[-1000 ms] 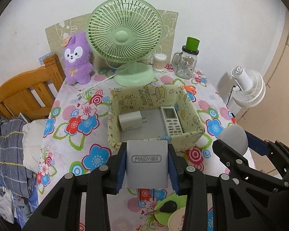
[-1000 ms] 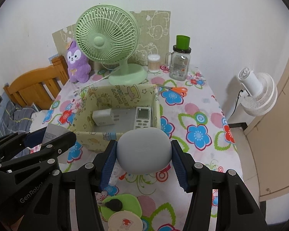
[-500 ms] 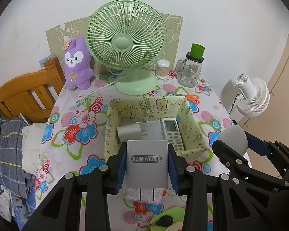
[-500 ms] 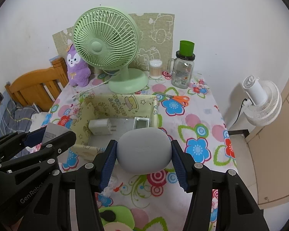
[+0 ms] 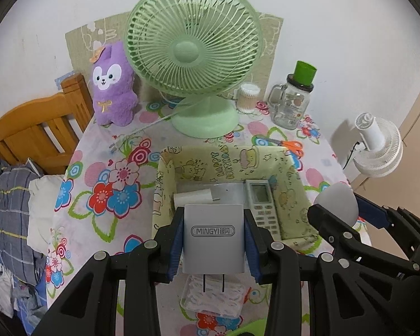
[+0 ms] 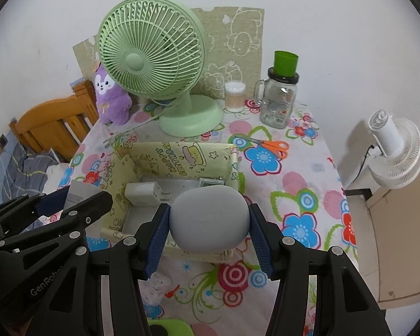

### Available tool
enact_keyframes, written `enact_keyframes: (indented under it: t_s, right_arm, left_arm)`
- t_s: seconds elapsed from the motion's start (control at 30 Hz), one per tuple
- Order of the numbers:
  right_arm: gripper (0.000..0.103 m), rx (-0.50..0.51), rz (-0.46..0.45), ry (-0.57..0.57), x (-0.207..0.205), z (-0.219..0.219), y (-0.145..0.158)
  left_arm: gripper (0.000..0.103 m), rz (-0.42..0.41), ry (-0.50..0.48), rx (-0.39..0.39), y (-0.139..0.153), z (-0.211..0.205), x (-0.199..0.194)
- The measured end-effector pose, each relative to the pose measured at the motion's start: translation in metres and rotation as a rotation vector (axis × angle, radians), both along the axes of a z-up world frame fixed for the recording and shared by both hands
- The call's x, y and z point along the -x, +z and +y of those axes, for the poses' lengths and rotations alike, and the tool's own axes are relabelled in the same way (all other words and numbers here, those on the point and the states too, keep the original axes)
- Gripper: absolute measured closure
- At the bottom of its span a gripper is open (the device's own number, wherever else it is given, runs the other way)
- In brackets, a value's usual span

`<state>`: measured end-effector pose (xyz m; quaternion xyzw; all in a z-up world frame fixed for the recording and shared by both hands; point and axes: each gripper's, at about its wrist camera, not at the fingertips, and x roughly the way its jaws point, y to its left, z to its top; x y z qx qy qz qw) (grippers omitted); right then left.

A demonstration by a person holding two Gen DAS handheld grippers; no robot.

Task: Organize rigid objects
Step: 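Lift the MINGYI charger with the left tool while the right tool carries the white gadget toward the box, then lower both items into the fabric box and open both tools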

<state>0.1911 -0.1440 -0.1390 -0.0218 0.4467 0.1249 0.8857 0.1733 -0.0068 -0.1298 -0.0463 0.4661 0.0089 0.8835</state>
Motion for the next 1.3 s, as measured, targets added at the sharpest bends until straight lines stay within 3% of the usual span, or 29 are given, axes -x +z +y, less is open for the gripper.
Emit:
enact_keyframes:
  t_s: [0.6, 1.17, 1.3]
  right_arm:
    - [0.045, -0.007, 0.049, 0.017, -0.046, 0.014, -0.033]
    - [0.044, -0.007, 0.088, 0.039, -0.069, 0.03, -0.057]
    - [0.044, -0.008, 0.102, 0.038, -0.075, 0.033, -0.063]
  left_arm:
    - [0.064, 0.107, -0.022, -0.016, -0.046, 0.008, -0.034]
    - [0.063, 0.16, -0.038, -0.003, -0.071, 0.004, -0.053]
    - [0.051, 0.169, -0.039, 0.007, -0.073, 0.004, -0.054]
